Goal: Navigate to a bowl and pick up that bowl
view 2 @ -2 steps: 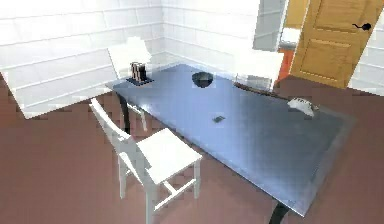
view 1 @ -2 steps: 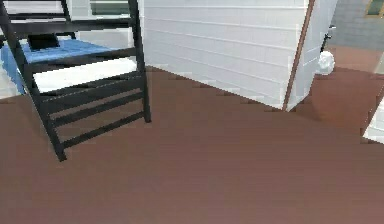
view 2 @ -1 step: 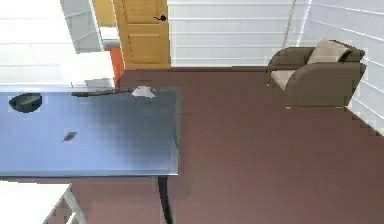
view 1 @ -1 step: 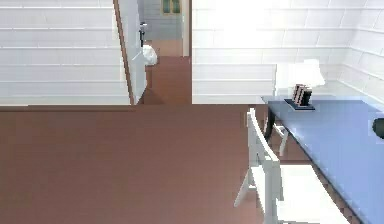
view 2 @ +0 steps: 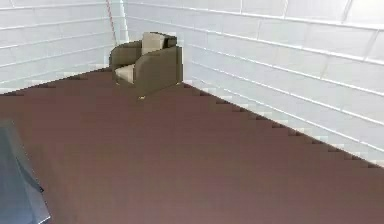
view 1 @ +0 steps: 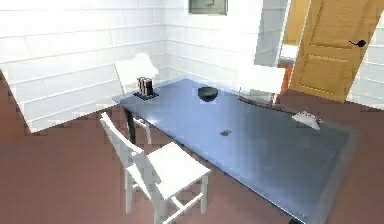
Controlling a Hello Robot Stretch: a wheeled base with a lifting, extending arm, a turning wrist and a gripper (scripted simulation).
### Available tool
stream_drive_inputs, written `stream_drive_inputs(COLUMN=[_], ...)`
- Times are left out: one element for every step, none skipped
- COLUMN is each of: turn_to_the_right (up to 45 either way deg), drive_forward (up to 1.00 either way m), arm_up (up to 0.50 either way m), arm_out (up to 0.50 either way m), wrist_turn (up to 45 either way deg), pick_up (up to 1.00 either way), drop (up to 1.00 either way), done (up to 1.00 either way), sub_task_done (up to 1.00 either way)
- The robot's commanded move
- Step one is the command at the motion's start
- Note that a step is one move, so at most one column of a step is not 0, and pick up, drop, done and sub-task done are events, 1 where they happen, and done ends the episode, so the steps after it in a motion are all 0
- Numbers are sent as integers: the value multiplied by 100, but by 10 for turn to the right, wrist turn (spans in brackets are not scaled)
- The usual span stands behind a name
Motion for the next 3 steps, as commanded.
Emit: stream_drive_inputs(turn_to_the_right=[450, 210, 0], drive_forward=[0, 0, 65], arm_up=[0, 0, 0], arm_out=[0, 0, 0], wrist_turn=[0, 0, 0], pick_up=[0, 0, 0], drop=[0, 0, 0], done=[0, 0, 0], sub_task_done=[0, 0, 0])
